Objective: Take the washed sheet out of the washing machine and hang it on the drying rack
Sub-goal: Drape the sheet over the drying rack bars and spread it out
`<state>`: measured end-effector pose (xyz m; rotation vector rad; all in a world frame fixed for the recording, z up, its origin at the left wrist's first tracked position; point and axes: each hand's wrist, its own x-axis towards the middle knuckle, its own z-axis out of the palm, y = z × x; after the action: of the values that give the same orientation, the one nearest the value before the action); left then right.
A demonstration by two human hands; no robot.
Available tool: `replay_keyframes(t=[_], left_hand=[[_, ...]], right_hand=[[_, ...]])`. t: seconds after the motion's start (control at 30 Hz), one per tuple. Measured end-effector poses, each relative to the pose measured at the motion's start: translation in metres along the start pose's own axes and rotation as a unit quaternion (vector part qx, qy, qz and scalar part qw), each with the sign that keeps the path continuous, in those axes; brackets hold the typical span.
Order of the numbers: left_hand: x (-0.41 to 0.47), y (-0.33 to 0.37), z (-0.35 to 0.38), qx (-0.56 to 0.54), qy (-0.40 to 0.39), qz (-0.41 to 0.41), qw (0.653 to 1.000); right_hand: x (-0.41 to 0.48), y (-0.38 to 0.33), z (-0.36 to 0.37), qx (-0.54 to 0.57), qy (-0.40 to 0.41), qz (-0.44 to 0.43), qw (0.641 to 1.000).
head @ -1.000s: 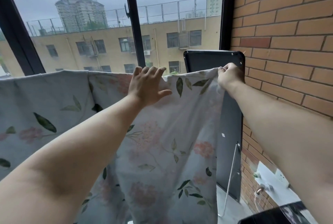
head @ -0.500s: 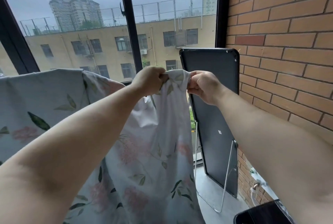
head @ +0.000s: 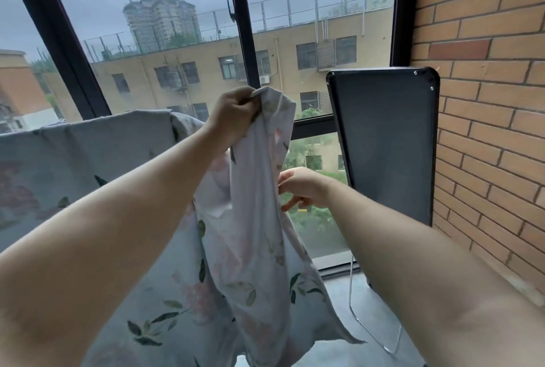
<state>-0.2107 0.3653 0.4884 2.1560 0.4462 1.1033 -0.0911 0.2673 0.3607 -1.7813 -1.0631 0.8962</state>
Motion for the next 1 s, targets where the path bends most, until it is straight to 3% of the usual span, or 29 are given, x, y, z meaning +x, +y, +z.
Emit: replay_keyframes(t=[0.23, 0.53, 0.6, 0.67, 0.7, 0.77, 0.83, 0.87, 0.93, 1.0], left_hand=[[0.000, -0.011, -0.029, 0.036, 0.045, 0.014, 0.998], [0.010, -0.028, -0.056, 0.075, 0.118, 0.002, 0.990], [0.012, -0.025, -0.051, 0.089, 0.124, 0.010, 0.988], [0.013, -0.019, -0.042, 0.117, 0.126, 0.034, 0.985], [0.014, -0.015, -0.036, 0.125, 0.129, 0.049, 0.982], [0.014, -0.006, -0.022, 0.153, 0.149, 0.072, 0.974], [0.014, 0.002, -0.013, 0.172, 0.174, 0.093, 0.965], [0.014, 0.004, -0.010, 0.168, 0.182, 0.103, 0.963], [0.017, 0.002, -0.006, 0.152, 0.180, 0.116, 0.965], [0.018, 0.000, -0.002, 0.142, 0.160, 0.120, 0.969]], right_hand=[[0.022, -0.001, 0.015, 0.048, -0.026, -0.001, 0.998], [0.008, -0.010, -0.068, 0.108, -0.021, -0.014, 0.994], [0.005, -0.017, -0.090, 0.186, 0.023, -0.033, 0.982], [0.009, -0.032, -0.107, 0.254, 0.131, -0.098, 0.953], [0.012, -0.040, -0.111, 0.225, 0.225, -0.152, 0.936], [0.012, -0.054, -0.113, 0.043, 0.429, -0.251, 0.867], [0.005, -0.057, -0.109, -0.152, 0.495, -0.306, 0.799], [0.000, -0.055, -0.107, -0.211, 0.487, -0.304, 0.791], [-0.007, -0.038, -0.111, -0.244, 0.458, -0.235, 0.822], [-0.013, -0.014, -0.118, -0.247, 0.373, -0.087, 0.890]])
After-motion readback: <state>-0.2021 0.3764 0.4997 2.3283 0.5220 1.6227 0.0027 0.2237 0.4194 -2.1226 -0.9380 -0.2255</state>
